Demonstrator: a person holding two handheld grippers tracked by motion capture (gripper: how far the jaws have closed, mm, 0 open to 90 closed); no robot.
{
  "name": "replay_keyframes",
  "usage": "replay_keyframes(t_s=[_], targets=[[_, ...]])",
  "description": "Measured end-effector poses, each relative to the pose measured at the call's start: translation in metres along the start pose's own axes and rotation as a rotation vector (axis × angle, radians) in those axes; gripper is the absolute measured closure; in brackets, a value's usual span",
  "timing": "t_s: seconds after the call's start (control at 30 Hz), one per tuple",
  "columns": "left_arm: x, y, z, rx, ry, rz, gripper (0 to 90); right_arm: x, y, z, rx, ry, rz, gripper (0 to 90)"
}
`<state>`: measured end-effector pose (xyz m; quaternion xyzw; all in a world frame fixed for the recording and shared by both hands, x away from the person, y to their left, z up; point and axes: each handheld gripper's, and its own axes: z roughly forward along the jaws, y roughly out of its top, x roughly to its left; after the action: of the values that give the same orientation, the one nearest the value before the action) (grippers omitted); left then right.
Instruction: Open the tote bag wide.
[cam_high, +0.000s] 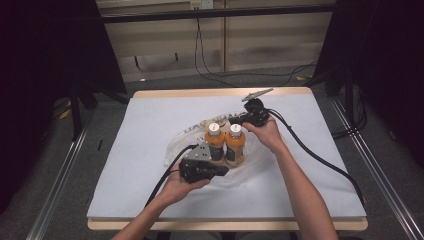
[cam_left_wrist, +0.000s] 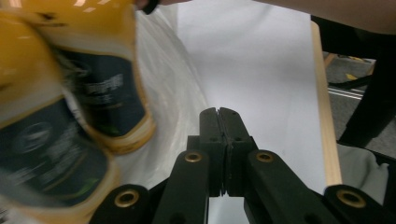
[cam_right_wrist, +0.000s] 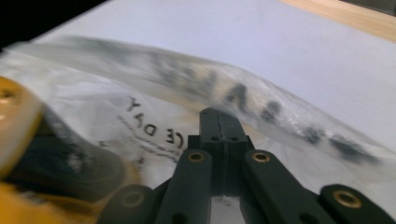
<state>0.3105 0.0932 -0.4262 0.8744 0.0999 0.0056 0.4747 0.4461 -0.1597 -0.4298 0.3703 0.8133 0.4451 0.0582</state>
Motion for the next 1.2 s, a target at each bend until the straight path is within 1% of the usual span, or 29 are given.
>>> replay_keyframes(t_s=[0.03, 0.07, 0.13, 0.2, 0.23, 0.3, 0.37, 0.4, 0.47, 0.5, 0.53, 0.57, 0.6, 0.67, 0.7, 0.73, 0.77, 0.8, 0.83, 0.9, 0.93, 0.97, 1.0, 1.03, 1.07, 1.1, 1.13, 1.17, 1.2], targets=[[0.001, 0.000, -0.003, -0.008, 0.007, -0.010, 89.1, 0.001, -0.001, -0.003, -0.010, -0.002, -0.005, 90.0], [0.003, 0.000, -0.007, -0.017, 0.015, -0.010, 89.2, 0.002, -0.002, -0.006, -0.010, 0.003, -0.005, 90.0], [0.009, 0.003, -0.018, -0.027, 0.039, -0.008, 89.6, 0.005, -0.005, -0.010, 0.008, -0.027, -0.028, 90.0], [0.015, 0.006, -0.031, -0.053, 0.074, -0.020, 90.0, 0.008, -0.010, -0.014, 0.018, -0.034, -0.042, 90.0], [0.019, 0.007, -0.037, -0.062, 0.092, -0.018, 90.0, 0.010, -0.012, -0.017, 0.023, -0.038, -0.048, 90.0], [0.029, 0.009, -0.050, -0.080, 0.131, -0.034, 90.0, 0.013, -0.016, -0.022, 0.023, -0.043, -0.060, 90.0], [0.042, 0.013, -0.058, -0.065, 0.168, -0.045, 90.0, 0.018, -0.020, -0.027, 0.041, -0.066, -0.066, 90.0], [0.049, 0.015, -0.060, -0.054, 0.176, -0.054, 90.0, 0.021, -0.022, -0.030, 0.045, -0.071, -0.072, 90.0], [0.061, 0.022, -0.063, -0.022, 0.211, -0.042, 90.0, 0.026, -0.025, -0.035, 0.054, -0.095, -0.077, 90.0], [0.067, 0.027, -0.062, -0.017, 0.215, -0.044, 90.0, 0.028, -0.028, -0.038, 0.061, -0.096, -0.079, 90.0], [0.074, 0.031, -0.062, 0.001, 0.225, -0.033, 90.0, 0.030, -0.030, -0.040, 0.065, -0.098, -0.084, 90.0], [0.081, 0.035, -0.061, 0.007, 0.233, -0.036, 90.0, 0.033, -0.034, -0.043, 0.072, -0.107, -0.091, 90.0], [0.088, 0.038, -0.058, 0.011, 0.227, -0.054, 90.0, 0.035, -0.038, -0.045, 0.077, -0.107, -0.094, 90.0], [0.103, 0.041, -0.050, 0.046, 0.228, -0.057, 90.0, 0.039, -0.045, -0.049, 0.094, -0.120, -0.100, 90.0], [0.110, 0.042, -0.046, 0.061, 0.225, -0.071, 90.0, 0.040, -0.049, -0.052, 0.099, -0.117, -0.101, 90.0], [0.116, 0.042, -0.041, 0.056, 0.202, -0.086, 90.0, 0.042, -0.052, -0.054, 0.098, -0.116, -0.100, 90.0], [0.120, 0.042, -0.036, 0.070, 0.191, -0.080, 90.0, 0.044, -0.055, -0.057, 0.100, -0.117, -0.101, 90.0], [0.123, 0.041, -0.030, 0.084, 0.192, -0.079, 90.0, 0.045, -0.058, -0.059, 0.101, -0.119, -0.105, 90.0], [0.125, 0.040, -0.024, 0.091, 0.184, -0.097, 90.0, 0.047, -0.060, -0.061, 0.112, -0.123, -0.099, 90.0], [0.126, 0.038, -0.010, 0.120, 0.172, -0.092, 90.0, 0.049, -0.065, -0.062, 0.114, -0.108, -0.096, 90.0], [0.127, 0.038, -0.005, 0.152, 0.168, -0.077, 90.0, 0.050, -0.068, -0.061, 0.120, -0.108, -0.094, 90.0], [0.127, 0.038, -0.005, 0.152, 0.168, -0.077, 90.0, 0.050, -0.068, -0.061, 0.120, -0.108, -0.094, 90.0], [0.127, 0.036, 0.002, 0.151, 0.161, -0.089, 90.0, 0.052, -0.070, -0.060, 0.121, -0.105, -0.093, 90.0], [0.129, 0.034, 0.012, 0.167, 0.148, -0.093, 90.0, 0.056, -0.076, -0.055, 0.131, -0.108, -0.103, 90.0], [0.133, 0.033, 0.014, 0.189, 0.149, -0.082, 90.0, 0.059, -0.079, -0.053, 0.136, -0.114, -0.110, 90.0], [0.135, 0.030, 0.018, 0.181, 0.154, -0.111, 90.0, 0.060, -0.082, -0.051, 0.143, -0.114, -0.108, 90.0], [0.141, 0.028, 0.020, 0.210, 0.158, -0.102, 90.0, 0.061, -0.084, -0.048, 0.145, -0.106, -0.105, 90.0], [0.144, 0.024, 0.023, 0.200, 0.150, -0.136, 90.0, 0.062, -0.086, -0.047, 0.150, -0.115, -0.115, 90.0], [0.146, 0.021, 0.026, 0.210, 0.142, -0.148, 90.0, 0.062, -0.088, -0.045, 0.156, -0.109, -0.111, 90.0]])
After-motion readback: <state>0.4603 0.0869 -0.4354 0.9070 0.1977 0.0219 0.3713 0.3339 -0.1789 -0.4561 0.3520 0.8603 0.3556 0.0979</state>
